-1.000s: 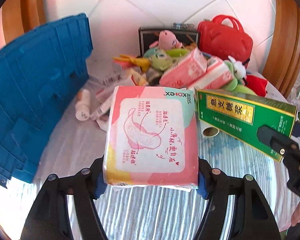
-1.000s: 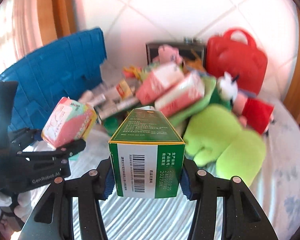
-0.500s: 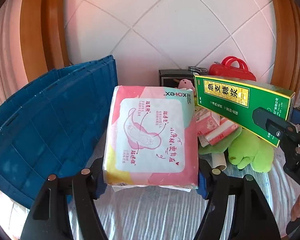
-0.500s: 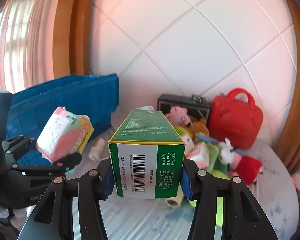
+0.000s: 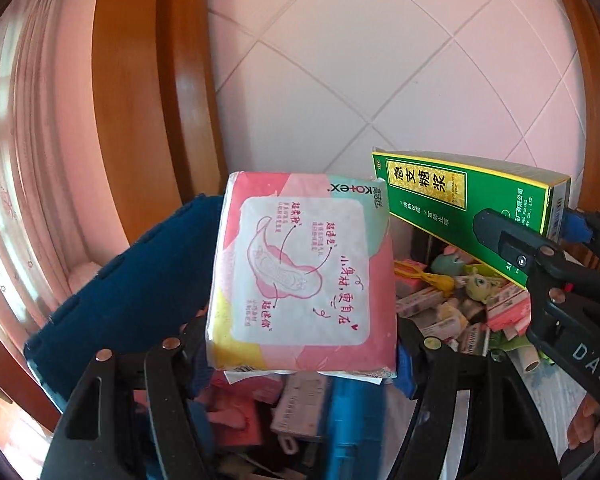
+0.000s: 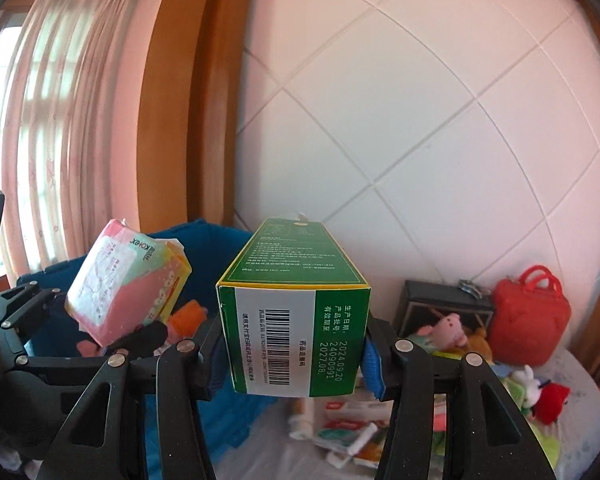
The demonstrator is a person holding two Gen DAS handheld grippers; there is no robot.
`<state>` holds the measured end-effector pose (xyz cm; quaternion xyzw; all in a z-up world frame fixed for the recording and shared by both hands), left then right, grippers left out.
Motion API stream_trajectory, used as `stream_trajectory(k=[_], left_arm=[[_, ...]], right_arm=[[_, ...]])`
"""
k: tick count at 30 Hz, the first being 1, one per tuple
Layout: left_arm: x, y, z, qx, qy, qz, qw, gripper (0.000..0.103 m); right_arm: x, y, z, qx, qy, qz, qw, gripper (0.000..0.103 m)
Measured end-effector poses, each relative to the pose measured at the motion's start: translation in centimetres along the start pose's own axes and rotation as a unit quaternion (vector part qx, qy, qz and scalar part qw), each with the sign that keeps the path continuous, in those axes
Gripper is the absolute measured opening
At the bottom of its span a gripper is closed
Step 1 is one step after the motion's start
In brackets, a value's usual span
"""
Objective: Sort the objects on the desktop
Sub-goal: 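Carry the pad pack and green box into the blue crate and release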
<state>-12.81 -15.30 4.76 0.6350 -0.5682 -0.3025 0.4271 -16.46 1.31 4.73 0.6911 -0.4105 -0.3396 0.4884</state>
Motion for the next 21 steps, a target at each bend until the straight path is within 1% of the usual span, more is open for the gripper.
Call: stream_trajectory(k=[3,6,8,11,13,14,16,18,20,21], left_arm=[[4.8,-0.1,1.6,0.019,0.012,0.003,0.9997,0.068],[8.8,-1.0,3.3,0.046,0.006,-0.012,0.9988,0.068],[10.4,-1.8,4.4,0.065,0.0,-0.02,0.9977,0.068],[12.2,-2.5,6.0,0.083,-0.005,-0.024,0.9962,0.07],[12.8,-2.8,6.7,0.096,-0.009,-0.028,0.9949,0.07],[13.0,-2.9,7.0,0.108,-0.018,-0.035,0.9934,0.07],[12.9,-2.9,7.5,0.111,-0.027,-0.038,0.9927,0.07],[12.8,-2.9,7.6,0.107,-0.018,-0.029,0.9936,0.071],[12.6,-3.0,8.1,0.113,-0.01,-0.022,0.9932,0.071],[12.4,-3.0,8.1,0.117,-0.013,-0.023,0.9928,0.071]], right_arm=[[4.4,1.5,2.9,0.017,0.011,0.005,1.0,0.052],[8.0,2.1,5.5,0.036,0.011,-0.005,0.999,0.052],[10.3,2.3,6.7,0.049,0.006,-0.021,0.999,0.052],[12.0,2.0,8.2,0.067,0.003,-0.033,0.997,0.052],[12.7,1.7,9.1,0.079,-0.004,-0.04,0.996,0.052],[13.1,1.5,9.5,0.086,-0.009,-0.045,0.995,0.052],[13.5,1.0,10.2,0.101,-0.016,-0.054,0.993,0.053],[14.0,0.6,10.6,0.116,-0.023,-0.059,0.991,0.053],[14.1,0.1,10.8,0.126,-0.03,-0.062,0.99,0.053],[14.1,-0.1,10.8,0.132,-0.033,-0.062,0.989,0.053]])
Point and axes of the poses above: each gripper's, at about its wrist camera, not at the fingertips, and z roughly the way its jaws point, x to its left, y to its top, the point moved 3 cm from there along z, roughly the way its jaws point
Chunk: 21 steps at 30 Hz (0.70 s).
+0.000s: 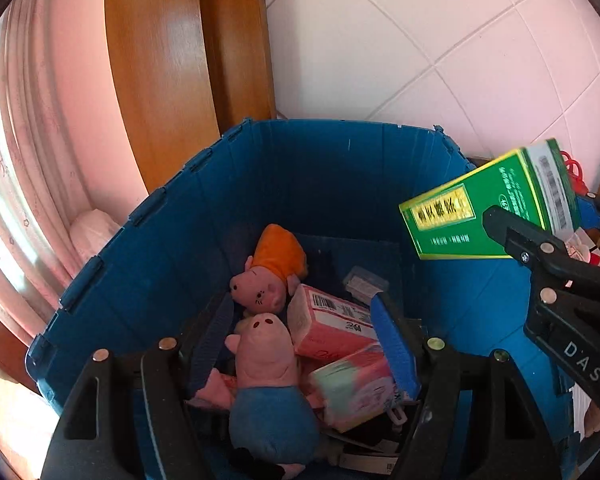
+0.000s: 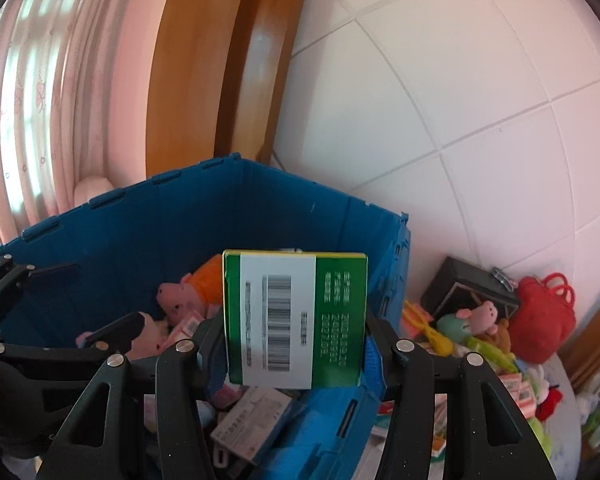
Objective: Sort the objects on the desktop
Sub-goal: 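Carry the pad pack and green box into the blue crate and release, then withdraw both tools from the crate back toward the heap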
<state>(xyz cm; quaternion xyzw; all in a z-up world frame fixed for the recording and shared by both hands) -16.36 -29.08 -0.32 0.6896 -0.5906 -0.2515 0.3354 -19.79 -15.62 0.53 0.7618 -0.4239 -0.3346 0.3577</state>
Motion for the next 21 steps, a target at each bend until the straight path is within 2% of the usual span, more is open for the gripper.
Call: stream_trajectory(k=[4,7,11,12,14,17,21], left_arm=[[0.1,-0.8,-0.1,0.003,-0.007,-0.004,1.0,0.071],[0.1,-1.4,-0.5,0.006,-0.01,-0.005,0.9999,0.071],[0.4,-2.2,-1.0,0.009,-0.008,-0.005,0.9999,0.071],[0.4,-2.4,-1.3,0.008,-0.009,-0.006,0.9999,0.071],[0.6,-2.8,-1.8,0.005,-0.004,-0.006,1.0,0.071],[0.6,-3.3,-2.9,-0.003,0.001,-0.01,0.9999,0.071],[0.7,-4.1,-4.5,-0.012,0.005,-0.02,0.9997,0.071]], right_arm=[[0.3,-0.6,0.4,0.014,0.001,0.0,1.0,0.054],[0.6,-0.7,0.2,0.018,-0.006,-0.012,1.0,0.059],[0.6,-0.9,-0.4,0.01,-0.014,-0.013,1.0,0.09],[0.7,-1.0,-0.7,0.009,-0.013,-0.013,1.0,0.093],[0.8,-1.3,-1.3,0.005,-0.014,-0.013,1.0,0.094],[0.7,-1.8,-2.5,-0.003,-0.013,-0.009,1.0,0.103],[0.6,-2.5,-4.7,-0.006,-0.009,-0.004,1.0,0.103]])
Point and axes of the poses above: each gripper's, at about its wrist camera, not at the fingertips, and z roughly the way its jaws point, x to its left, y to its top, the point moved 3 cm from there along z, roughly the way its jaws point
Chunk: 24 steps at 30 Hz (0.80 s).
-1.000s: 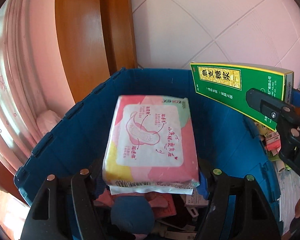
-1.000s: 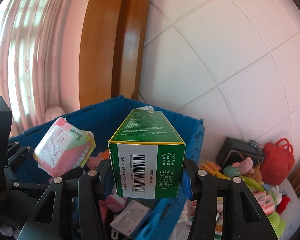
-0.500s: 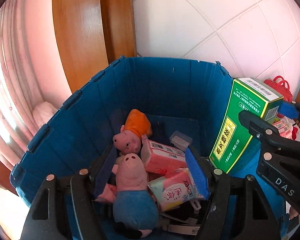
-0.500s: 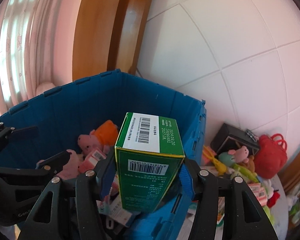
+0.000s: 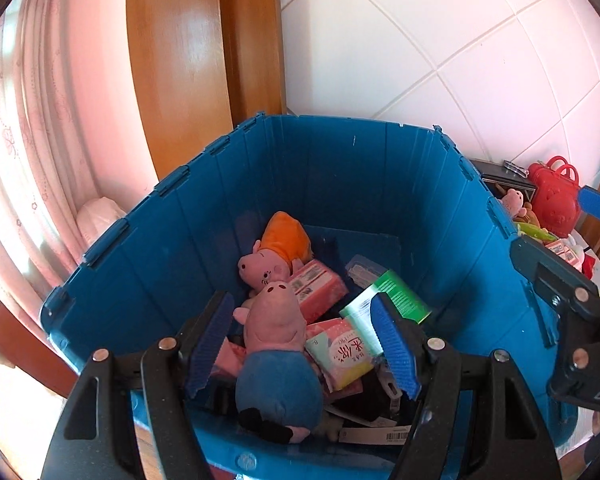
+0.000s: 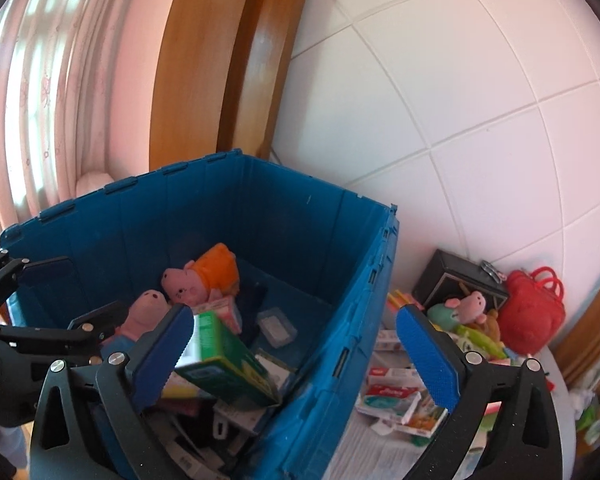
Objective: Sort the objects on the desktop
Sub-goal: 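Withdraw both tools from the crate back toward the heap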
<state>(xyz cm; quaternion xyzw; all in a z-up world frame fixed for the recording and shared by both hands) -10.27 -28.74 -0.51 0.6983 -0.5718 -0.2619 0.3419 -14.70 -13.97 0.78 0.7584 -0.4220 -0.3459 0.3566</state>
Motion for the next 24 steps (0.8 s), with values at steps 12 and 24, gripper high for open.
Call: stream_trajectory(k=[12,24], left_arm=[[-3.2,-0.9,-3.8,-0.032,-0.02,0.012,0.9992,0.071],[-13.0,-0.2,-7.0,-0.075,-0.072,0.055,0.9931,0.071]], right_arm=[[-2.8,-2.6,-4.0,0.0,-0.009,0.028,1.0,0.103],[-12.3,-6.4,-7.4,0.0,-0.065,0.075,0.995,0.103]])
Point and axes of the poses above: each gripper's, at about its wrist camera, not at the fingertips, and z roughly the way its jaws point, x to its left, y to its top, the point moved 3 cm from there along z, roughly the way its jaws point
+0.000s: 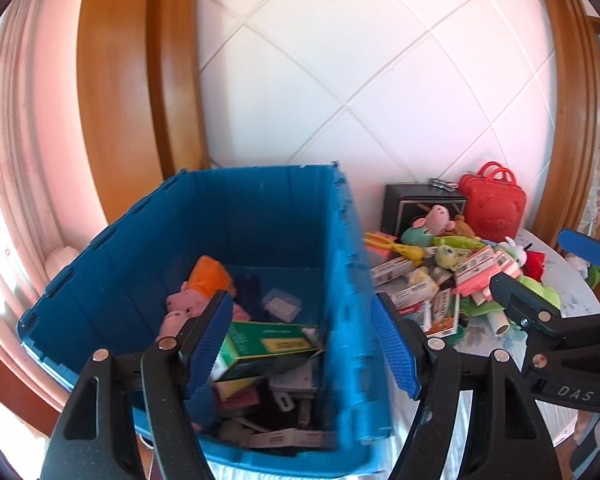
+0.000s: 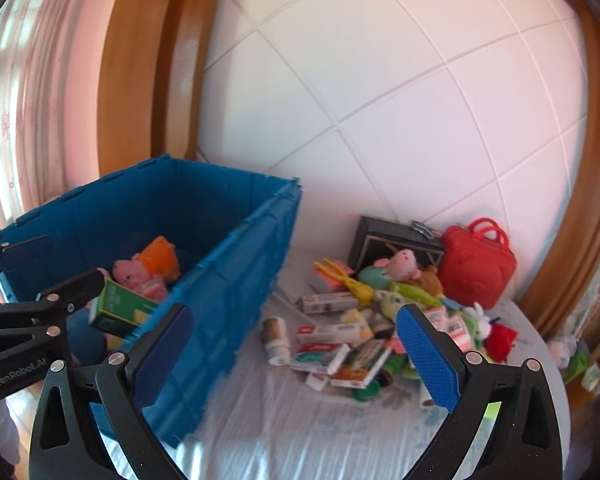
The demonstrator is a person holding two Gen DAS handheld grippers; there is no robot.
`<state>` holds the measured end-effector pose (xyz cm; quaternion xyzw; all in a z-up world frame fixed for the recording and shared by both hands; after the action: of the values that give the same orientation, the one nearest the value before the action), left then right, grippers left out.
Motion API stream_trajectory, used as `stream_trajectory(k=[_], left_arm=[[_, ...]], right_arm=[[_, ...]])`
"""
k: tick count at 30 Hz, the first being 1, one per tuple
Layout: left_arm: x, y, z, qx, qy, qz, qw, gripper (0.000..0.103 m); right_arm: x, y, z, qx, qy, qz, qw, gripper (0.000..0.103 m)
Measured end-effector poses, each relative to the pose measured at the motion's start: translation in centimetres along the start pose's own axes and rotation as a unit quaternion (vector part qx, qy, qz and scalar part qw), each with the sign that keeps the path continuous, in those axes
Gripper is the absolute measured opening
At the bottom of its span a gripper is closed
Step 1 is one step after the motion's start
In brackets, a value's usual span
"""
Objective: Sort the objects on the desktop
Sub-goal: 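Withdraw both tools from the crate back toward the heap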
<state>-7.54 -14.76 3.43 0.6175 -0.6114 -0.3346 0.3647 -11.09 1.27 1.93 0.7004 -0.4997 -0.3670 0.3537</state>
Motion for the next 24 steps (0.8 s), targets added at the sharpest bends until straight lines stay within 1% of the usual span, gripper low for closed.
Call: stream_trajectory(k=[3,6,12,13,15,19,22,24], left_arm=[[-4.1,0.5,0.1,-0.005,-0.006,0.013,0.9999,0.071],[-8.5,0.8,0.6,-0.011,-0.014,0.012,0.9998,0.071],[-19.1,0.2,3.3,0.001,-0.023,0.001,0.9997,0.071],[-21.2,0.0,4.0,0.007,-0.026,0.0,0.9996,0.071],[-24.4,-0.6,5.2,0.025,-0.029,-0.004,0.9993,0.071],[-29.8,-2.0,7.9,0.072,-0.047,-0.001,0.9963,0.071],[-32.6,-2.9,9.2,0.092,-0.054,0.011,0.9943,0.071],[-34.1,-3.5,9.9,0.097,-0.057,0.025,0.9934,0.071]], right_arm=[[-4.1,-0.9,0.0,-0.002,-0.005,0.012,1.0,0.103],[-8.1,-1.9,0.4,-0.002,-0.007,0.017,1.0,0.103],[-18.7,-5.0,2.0,0.012,-0.01,0.017,1.0,0.103],[-20.8,-5.8,2.3,0.017,-0.008,0.02,1.0,0.103],[-24.5,-7.3,2.9,0.03,-0.012,0.027,0.999,0.103],[-31.3,-10.6,4.2,0.075,-0.029,0.047,0.996,0.103],[-35.5,-13.4,4.7,0.108,-0.056,0.071,0.99,0.103],[-37.5,-15.1,4.7,0.118,-0.067,0.092,0.987,0.103]])
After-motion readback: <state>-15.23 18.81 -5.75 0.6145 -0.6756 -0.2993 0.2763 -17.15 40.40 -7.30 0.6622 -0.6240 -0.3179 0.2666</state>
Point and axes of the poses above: each gripper's, at about its wrist camera, not at the fingertips, and z roughly the way its jaws point, x to its left, y to its top, the point moved 3 cm from there along z, roughly the way its jaws point
